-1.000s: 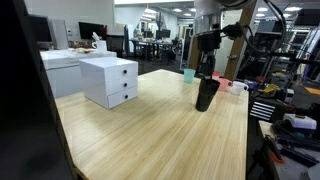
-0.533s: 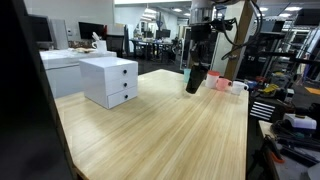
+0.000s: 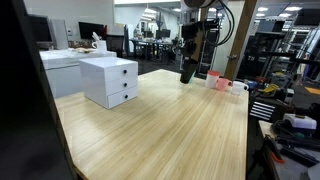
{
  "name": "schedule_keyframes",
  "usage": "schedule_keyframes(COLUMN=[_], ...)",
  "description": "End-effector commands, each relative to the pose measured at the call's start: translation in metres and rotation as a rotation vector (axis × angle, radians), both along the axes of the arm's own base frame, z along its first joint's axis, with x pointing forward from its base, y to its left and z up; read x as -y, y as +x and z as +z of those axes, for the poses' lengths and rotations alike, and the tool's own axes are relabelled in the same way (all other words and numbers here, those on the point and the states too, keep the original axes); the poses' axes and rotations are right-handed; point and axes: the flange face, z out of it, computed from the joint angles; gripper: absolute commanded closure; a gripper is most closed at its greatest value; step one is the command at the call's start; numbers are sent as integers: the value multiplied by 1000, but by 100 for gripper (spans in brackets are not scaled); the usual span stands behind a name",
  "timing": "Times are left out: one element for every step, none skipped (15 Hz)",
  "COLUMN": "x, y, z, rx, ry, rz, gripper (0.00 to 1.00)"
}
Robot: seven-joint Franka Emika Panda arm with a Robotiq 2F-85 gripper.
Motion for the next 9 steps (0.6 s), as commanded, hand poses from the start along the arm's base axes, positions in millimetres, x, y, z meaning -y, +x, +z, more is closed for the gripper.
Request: schedule_keyframes(x=[21, 27, 31, 36, 42, 49, 54, 62, 70], y=[28, 35, 41, 48, 55, 61, 66, 71, 74], z=[6, 7, 8, 8, 9, 10, 10, 10, 9], rx=[-21, -20, -18, -17, -15, -14, -12, -12, -12], ry=[-46, -50, -54, -57, -60, -63, -66, -68, -69], rz=[-15, -23, -27, -33, -43, -53, -59, -71, -83], gripper=[96, 96, 96, 96, 96, 96, 96, 96, 96])
